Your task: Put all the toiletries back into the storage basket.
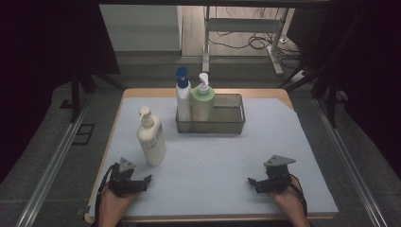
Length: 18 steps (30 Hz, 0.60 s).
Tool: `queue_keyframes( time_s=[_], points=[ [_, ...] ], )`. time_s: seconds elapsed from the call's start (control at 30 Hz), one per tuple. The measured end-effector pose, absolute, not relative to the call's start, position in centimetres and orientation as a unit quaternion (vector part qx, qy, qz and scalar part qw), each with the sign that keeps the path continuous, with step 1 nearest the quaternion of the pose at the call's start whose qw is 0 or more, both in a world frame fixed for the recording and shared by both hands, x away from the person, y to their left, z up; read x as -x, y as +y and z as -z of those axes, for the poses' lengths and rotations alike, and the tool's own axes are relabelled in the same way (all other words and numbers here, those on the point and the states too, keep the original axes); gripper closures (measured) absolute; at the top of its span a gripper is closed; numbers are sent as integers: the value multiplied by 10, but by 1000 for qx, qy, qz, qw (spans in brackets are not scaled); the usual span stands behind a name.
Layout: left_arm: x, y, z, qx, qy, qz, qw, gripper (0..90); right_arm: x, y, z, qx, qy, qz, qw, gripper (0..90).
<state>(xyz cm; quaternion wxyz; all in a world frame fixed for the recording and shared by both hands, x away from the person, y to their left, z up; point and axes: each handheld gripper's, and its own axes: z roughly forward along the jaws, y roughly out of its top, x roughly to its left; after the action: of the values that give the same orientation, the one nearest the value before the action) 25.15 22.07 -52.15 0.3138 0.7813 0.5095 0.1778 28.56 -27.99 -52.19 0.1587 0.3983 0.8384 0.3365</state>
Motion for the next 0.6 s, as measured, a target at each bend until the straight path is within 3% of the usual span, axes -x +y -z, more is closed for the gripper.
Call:
queue_keyframes(
  time_s=[0.3, 0.6],
  points=[
    [-254, 224, 515, -780, 502, -176, 329, 339, -286, -280, 522, -398, 838, -337, 159, 0],
    [-262, 224, 508, -787, 495, -165, 330, 632, -286, -280, 522, -398, 838, -337, 159, 0]
  ],
)
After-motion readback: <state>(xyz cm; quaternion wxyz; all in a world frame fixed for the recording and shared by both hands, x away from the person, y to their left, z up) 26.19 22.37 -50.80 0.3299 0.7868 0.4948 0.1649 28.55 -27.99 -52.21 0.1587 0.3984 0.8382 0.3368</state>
